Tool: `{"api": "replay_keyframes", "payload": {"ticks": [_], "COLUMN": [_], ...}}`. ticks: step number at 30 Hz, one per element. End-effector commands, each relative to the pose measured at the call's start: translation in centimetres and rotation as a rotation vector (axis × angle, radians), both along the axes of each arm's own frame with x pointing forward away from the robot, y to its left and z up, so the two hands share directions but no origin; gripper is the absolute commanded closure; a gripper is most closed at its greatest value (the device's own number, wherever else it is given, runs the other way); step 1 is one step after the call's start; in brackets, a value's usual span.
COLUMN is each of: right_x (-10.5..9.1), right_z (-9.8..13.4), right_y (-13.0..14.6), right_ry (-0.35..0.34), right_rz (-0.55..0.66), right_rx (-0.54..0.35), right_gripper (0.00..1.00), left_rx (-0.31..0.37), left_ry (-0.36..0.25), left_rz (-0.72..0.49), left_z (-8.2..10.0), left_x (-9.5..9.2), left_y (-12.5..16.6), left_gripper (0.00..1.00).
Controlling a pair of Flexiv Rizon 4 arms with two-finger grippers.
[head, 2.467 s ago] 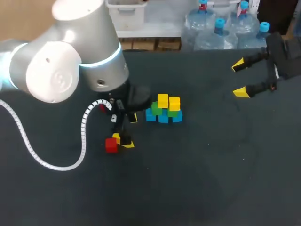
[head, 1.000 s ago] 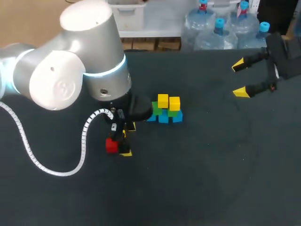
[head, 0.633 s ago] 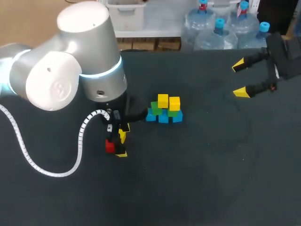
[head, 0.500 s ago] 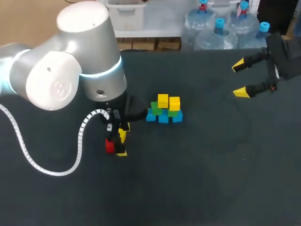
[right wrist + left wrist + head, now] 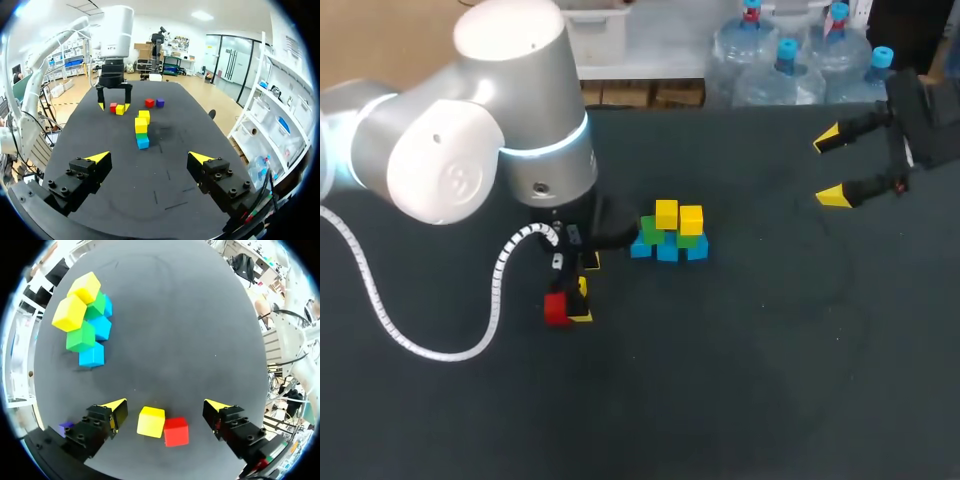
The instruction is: Place the blue cubes, place green cubes on the blue cubes, place the yellow cubes on the green cubes, then place the red cubes on the yellow cubes, and place purple cube on the red cubes.
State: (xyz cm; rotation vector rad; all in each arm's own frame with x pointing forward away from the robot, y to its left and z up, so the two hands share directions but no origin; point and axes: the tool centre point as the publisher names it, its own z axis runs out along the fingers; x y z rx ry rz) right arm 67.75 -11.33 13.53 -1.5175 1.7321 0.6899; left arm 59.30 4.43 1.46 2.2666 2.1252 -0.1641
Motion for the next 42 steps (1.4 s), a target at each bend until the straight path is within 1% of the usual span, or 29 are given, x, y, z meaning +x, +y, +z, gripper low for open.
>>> {"api": "replay_keyframes", "payload": {"ticks": [1,6,10,15,29,37,42], "right_x": [0.1,0.1,0.1,0.1,0.1,0.1,0.1], "right_z": [-0.1,-0.1,-0.1,-0.1,-0.1,-0.1,-0.1], "right_y": [0.0,0.0,0.0,0.0,0.0,0.0,0.0], "right_ry": [0.000,0.000,0.000,0.000,0.000,0.000,0.000], "right_rz": [0.001,0.001,0.001,0.001,0.001,0.001,0.001], "right_rx": [0.001,0.001,0.001,0.001,0.001,0.001,0.001], "right_gripper": [0.00,0.00,0.00,0.00,0.00,0.00,0.00], "left_rx": [0.005,0.003,0.017,0.020,0.025,0.036,0.024], "left_ry": [0.010,0.015,0.014,0.016,0.032,0.020,0.010], "left_rz": [0.002,0.014,0.009,0.014,0.050,0.062,0.060], "left_z": [-0.5,-1.0,-1.1,-1.5,-2.8,-2.4,-1.9], "left_x": [0.5,0.7,0.9,1.1,0.7,0.8,1.0], "left_y": [0.1,0.2,0.0,0.5,1.6,1.9,1.1], "left_gripper": [0.00,0.00,0.00,0.00,0.00,0.00,0.00]}}
